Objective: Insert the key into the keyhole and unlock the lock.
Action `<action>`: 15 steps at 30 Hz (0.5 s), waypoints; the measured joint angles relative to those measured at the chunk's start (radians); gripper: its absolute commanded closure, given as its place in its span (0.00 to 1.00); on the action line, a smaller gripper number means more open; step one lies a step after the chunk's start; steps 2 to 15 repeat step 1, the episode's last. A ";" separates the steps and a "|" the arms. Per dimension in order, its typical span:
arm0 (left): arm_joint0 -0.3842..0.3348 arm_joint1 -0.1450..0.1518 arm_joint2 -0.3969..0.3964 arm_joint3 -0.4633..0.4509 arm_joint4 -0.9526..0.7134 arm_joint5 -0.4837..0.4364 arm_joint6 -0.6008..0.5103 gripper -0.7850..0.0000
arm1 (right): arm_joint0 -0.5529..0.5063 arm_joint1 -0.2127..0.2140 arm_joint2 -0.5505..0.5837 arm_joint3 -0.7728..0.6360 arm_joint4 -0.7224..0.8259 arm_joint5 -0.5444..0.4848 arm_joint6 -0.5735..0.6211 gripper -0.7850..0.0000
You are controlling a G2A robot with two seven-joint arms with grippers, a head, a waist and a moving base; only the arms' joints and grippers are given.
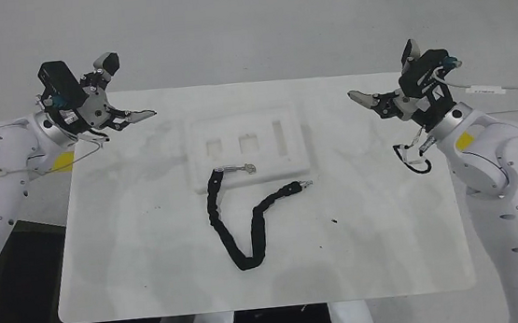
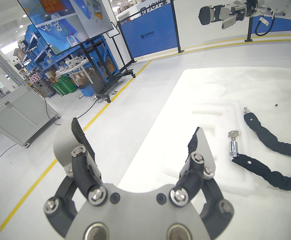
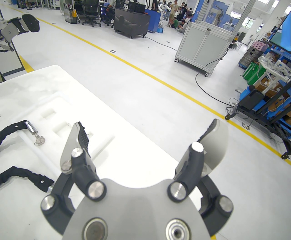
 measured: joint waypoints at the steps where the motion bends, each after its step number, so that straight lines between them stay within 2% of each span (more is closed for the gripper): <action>1: 0.000 0.000 0.000 0.000 0.000 0.000 0.000 0.00 | 0.000 0.000 0.000 0.000 0.000 0.000 0.000 0.00; 15: 0.000 0.000 0.000 0.000 0.000 0.000 0.000 0.00 | 0.000 0.000 0.000 0.000 0.000 0.000 0.000 0.00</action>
